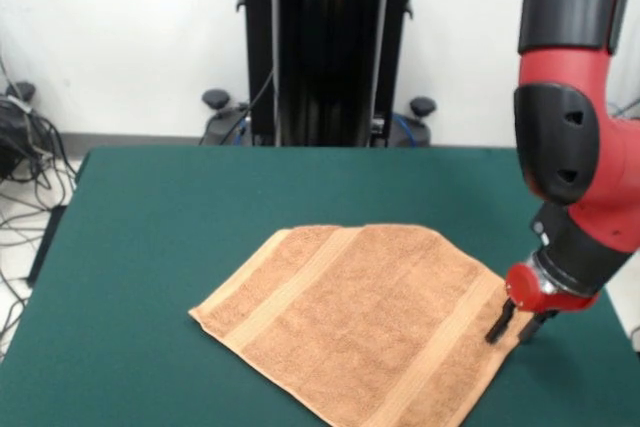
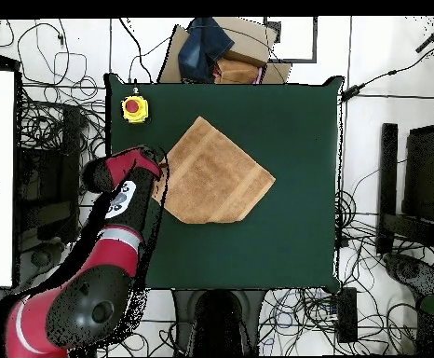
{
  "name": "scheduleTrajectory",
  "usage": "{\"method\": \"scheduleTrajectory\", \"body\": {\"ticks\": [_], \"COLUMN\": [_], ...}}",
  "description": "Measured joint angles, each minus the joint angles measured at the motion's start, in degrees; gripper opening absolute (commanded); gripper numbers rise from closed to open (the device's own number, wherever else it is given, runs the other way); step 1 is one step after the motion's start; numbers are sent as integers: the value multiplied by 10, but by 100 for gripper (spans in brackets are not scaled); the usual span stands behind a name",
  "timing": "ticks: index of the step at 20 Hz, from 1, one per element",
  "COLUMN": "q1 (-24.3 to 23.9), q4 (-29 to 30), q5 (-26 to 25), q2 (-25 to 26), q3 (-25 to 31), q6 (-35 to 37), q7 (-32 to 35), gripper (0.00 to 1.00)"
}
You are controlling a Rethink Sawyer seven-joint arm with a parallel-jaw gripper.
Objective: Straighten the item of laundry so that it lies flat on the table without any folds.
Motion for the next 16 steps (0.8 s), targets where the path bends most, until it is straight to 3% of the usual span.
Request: {"method": "scheduleTrajectory", "body": {"ticks": [5,16], "q1": [1,8], "q4": [12,87], "q5": [3,9], "q2": [-8,-88], "q3": [1,4], "q6": [0,0], "q7": [0,0], "gripper": [100,100]}}
